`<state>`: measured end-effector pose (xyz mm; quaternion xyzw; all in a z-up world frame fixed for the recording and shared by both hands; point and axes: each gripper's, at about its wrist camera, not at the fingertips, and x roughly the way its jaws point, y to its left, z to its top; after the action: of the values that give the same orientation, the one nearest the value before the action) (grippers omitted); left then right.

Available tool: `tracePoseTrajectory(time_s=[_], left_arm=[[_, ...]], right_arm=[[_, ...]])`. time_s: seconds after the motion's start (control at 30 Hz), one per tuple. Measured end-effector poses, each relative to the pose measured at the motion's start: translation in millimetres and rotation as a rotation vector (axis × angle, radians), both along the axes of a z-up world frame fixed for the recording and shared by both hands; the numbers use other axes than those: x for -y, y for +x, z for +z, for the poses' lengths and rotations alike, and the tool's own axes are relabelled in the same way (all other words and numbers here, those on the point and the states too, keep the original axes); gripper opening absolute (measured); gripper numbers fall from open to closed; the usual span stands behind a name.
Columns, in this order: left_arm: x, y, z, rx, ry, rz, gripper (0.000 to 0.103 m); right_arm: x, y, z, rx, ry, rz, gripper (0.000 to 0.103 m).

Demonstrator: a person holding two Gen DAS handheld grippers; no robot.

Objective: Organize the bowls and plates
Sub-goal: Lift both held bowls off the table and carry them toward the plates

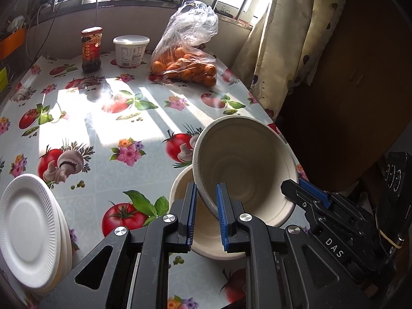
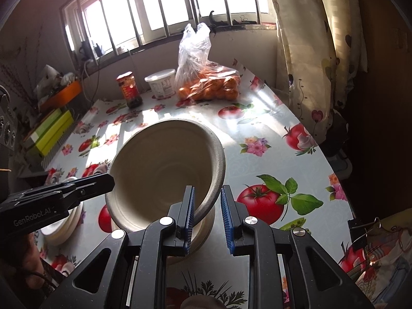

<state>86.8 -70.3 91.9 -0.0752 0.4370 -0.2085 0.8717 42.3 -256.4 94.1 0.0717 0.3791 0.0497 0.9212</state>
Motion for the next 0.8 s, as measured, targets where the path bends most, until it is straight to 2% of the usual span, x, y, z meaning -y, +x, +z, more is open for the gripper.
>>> tracePoseTrajectory(time_s=[0.8], left_arm=[[-13.2, -7.8, -25.3, -0.059, 0.001, 0.024, 0.017]], right_arm=[[-14.9, -7.0, -23.4, -0.059, 0.002, 0.018, 0.02]])
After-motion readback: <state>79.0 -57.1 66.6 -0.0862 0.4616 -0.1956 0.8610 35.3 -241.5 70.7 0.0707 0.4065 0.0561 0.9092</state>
